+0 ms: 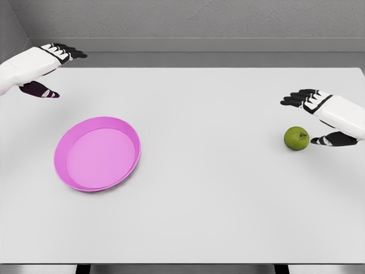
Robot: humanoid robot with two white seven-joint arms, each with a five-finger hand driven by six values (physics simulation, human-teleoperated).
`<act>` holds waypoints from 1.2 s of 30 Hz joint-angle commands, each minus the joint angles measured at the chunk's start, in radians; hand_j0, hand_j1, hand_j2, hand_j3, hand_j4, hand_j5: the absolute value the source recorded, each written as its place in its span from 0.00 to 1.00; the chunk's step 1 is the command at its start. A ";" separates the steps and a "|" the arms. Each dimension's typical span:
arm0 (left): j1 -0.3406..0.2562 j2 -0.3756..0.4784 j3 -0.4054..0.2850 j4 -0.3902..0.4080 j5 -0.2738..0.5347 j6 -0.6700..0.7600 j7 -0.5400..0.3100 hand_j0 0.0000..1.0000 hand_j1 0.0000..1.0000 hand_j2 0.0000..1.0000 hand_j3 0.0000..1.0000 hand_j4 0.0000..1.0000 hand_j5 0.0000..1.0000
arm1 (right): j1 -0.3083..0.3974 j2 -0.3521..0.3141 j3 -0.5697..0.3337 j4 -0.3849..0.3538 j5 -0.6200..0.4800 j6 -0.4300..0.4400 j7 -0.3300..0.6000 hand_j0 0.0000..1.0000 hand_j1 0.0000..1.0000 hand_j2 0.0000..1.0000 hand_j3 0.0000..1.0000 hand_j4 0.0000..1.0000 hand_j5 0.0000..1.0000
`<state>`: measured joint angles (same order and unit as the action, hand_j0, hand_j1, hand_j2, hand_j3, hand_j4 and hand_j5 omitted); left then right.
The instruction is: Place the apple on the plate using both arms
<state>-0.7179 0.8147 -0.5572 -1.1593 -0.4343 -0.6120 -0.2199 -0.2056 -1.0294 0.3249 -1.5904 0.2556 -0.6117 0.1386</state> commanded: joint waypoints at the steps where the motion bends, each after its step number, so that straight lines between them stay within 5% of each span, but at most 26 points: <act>1: 0.000 0.001 0.002 0.000 0.006 0.001 0.001 1.00 1.00 1.00 1.00 1.00 1.00 | 0.000 -0.001 -0.001 -0.010 -0.007 0.001 -0.001 1.00 1.00 1.00 1.00 1.00 1.00; 5: 0.002 0.000 0.003 0.000 0.006 0.001 0.001 1.00 1.00 1.00 1.00 1.00 1.00 | -0.005 0.003 0.010 -0.011 -0.016 0.001 -0.013 1.00 1.00 1.00 1.00 1.00 1.00; 6: 0.002 0.001 0.003 0.001 0.006 0.001 0.001 1.00 1.00 1.00 1.00 1.00 1.00 | -0.005 0.003 0.032 -0.011 -0.013 0.107 -0.010 1.00 1.00 1.00 1.00 1.00 1.00; 11: 0.002 0.000 0.003 0.000 0.003 0.001 -0.001 1.00 1.00 1.00 1.00 1.00 1.00 | -0.008 0.002 0.071 -0.002 -0.009 0.248 0.021 1.00 1.00 1.00 1.00 1.00 1.00; 16: 0.002 0.001 0.003 0.000 0.005 0.001 -0.001 1.00 1.00 1.00 1.00 1.00 1.00 | -0.107 0.034 0.124 -0.008 -0.009 0.328 0.260 1.00 1.00 1.00 1.00 1.00 1.00; 19: 0.002 0.001 0.005 0.000 0.005 0.001 -0.001 1.00 1.00 1.00 1.00 1.00 1.00 | -0.175 0.061 0.207 -0.002 -0.009 0.385 0.314 1.00 1.00 1.00 1.00 1.00 1.00; 31: 0.002 0.001 0.006 0.001 0.003 0.001 -0.001 1.00 1.00 1.00 1.00 1.00 1.00 | -0.209 0.071 0.218 0.020 -0.009 0.529 0.355 1.00 1.00 1.00 1.00 1.00 1.00; 36: 0.002 0.001 0.006 0.001 0.003 0.001 -0.001 1.00 1.00 1.00 1.00 1.00 1.00 | -0.278 0.094 0.302 0.053 -0.009 0.576 0.355 1.00 1.00 1.00 1.00 1.00 1.00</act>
<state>-0.7164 0.8148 -0.5518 -1.1588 -0.4368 -0.6121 -0.2215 -0.4832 -0.9414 0.6019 -1.5478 0.2486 -0.0513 0.4936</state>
